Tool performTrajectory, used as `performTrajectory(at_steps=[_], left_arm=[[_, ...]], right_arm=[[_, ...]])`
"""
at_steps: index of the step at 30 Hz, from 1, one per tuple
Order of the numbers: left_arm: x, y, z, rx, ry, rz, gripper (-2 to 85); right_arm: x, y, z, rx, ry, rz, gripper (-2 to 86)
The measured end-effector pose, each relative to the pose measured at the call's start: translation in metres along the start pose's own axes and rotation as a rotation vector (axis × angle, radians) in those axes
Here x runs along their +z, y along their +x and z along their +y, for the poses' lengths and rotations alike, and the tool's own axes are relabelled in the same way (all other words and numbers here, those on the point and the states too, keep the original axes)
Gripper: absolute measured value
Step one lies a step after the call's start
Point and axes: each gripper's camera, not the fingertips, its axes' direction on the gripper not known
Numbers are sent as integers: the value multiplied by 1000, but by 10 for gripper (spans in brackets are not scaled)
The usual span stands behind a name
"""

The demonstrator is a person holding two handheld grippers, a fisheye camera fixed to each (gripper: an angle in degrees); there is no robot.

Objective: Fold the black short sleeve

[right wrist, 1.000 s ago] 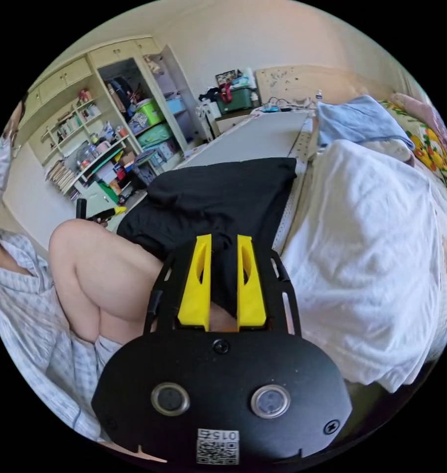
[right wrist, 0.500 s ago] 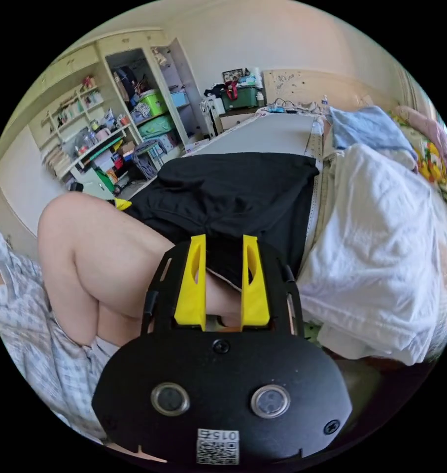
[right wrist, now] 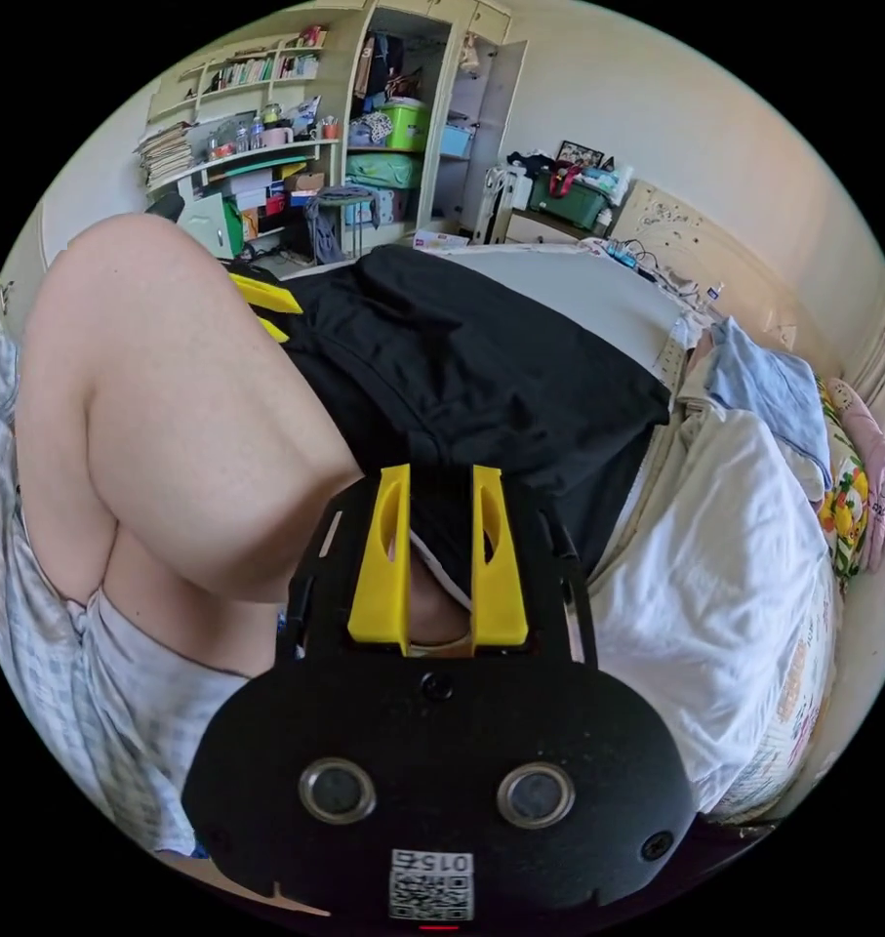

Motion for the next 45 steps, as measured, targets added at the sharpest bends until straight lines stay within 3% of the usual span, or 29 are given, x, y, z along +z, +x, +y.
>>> performTrajectory(at_steps=[3,8,14,18,23,25,29,32,36,39,45], left_arm=[[6,0,-3,9,-13,11,47],[-32,-10,6,-53,116,54,18],[-6,-14,19,-52,26,114,24],[6,-37,23,-106,8,191,55],[-21,-143,35,-300,273,380,79],[-18,-187,35,-433,326,361,83],[41,-289,30,-828,188,181,120],[92,-339,23,-962,99,202,127],[140,-376,18,-1037,59,286,70],[164,-400,16,-1045,-18,275,6],[158,-451,5,-1019,100,277,-6]], right_arm=[[12,5,4,13,-43,42,33],[-23,11,23,-18,-14,8,-4],[12,45,74,35,-158,-42,-4],[-2,98,102,192,-35,-173,40],[-16,236,119,495,215,-221,80],[2,279,109,568,221,-178,106],[72,364,75,744,102,-107,132],[126,398,56,804,12,-192,103],[163,417,45,852,3,-321,23],[157,426,35,855,-8,-220,6],[127,446,-26,789,14,-129,0]])
